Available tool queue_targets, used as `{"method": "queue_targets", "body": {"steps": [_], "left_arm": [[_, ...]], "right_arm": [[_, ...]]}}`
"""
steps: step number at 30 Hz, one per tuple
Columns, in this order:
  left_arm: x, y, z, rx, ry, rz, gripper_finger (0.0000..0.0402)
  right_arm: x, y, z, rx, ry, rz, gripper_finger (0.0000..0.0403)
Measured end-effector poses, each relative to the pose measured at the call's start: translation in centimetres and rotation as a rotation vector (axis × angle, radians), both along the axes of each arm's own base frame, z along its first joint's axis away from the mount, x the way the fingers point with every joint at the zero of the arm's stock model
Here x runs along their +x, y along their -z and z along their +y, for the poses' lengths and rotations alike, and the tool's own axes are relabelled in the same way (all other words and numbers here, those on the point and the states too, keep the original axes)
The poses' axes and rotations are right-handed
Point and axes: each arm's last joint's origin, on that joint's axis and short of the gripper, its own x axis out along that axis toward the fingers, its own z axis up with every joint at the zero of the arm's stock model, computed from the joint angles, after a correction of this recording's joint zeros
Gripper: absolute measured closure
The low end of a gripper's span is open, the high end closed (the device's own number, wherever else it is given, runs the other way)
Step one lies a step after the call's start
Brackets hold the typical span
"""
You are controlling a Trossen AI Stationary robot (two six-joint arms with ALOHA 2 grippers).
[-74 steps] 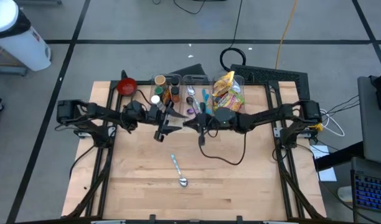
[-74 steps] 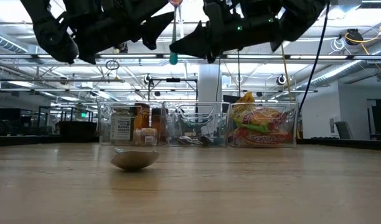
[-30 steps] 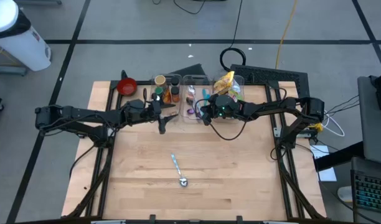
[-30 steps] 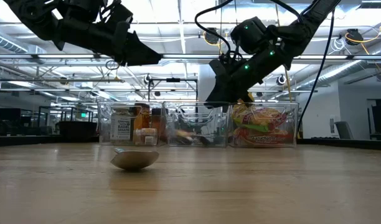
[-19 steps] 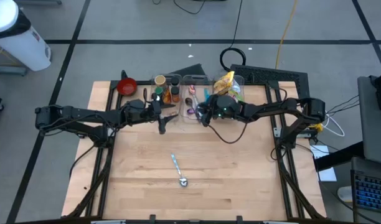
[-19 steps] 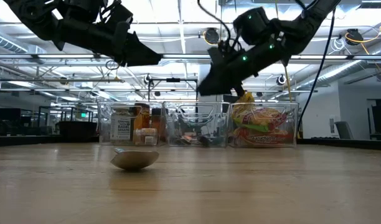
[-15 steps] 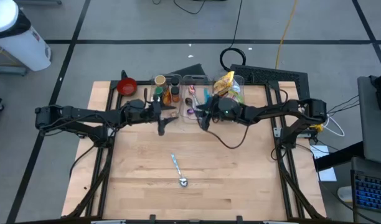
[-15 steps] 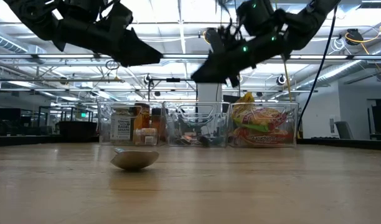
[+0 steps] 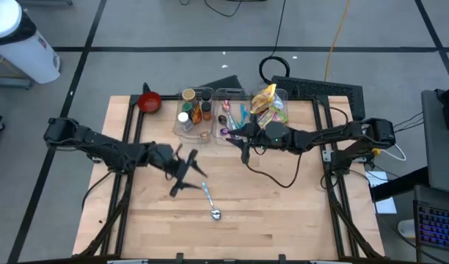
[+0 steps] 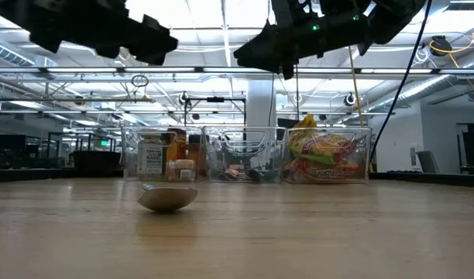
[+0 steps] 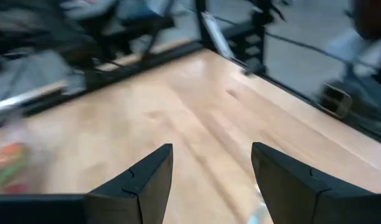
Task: Pick & Place Food Item
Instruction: Put the white blue spoon into the middle transparent bin
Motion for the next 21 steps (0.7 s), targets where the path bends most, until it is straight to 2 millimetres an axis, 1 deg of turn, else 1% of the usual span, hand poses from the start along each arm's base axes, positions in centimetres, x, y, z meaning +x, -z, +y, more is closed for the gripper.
{"method": "queue_targets", "body": {"steps": [3,6,9,12,14,16,21], "left_arm": [[0.1,1.3,-1.7,0.030,0.071,0.060,0.0179],[0.4,3.3,-2.7,0.046,0.108,0.171,0.0179],[0.9,5.2,-3.2,0.063,0.116,0.241,0.0179],[1.5,7.1,-3.2,0.107,0.063,0.323,0.0179],[2.3,7.7,-3.0,0.131,0.022,0.360,0.0179],[3.2,7.7,-3.0,0.154,0.019,0.402,0.0179],[4.9,8.0,-3.0,0.239,0.047,0.593,0.0179]], "right_arm": [[0.0,0.0,0.0,0.001,0.002,-0.001,0.0278],[0.0,0.0,0.0,0.002,0.003,0.000,0.0278],[0.0,0.0,0.0,0.002,0.003,-0.001,0.0277],[0.0,0.0,0.0,0.003,0.003,0.000,0.0277],[0.0,0.0,0.0,0.003,0.003,0.000,0.0277],[0.0,0.0,0.0,0.004,0.003,0.000,0.0277],[0.0,0.0,0.0,0.006,0.003,0.000,0.0277]]}}
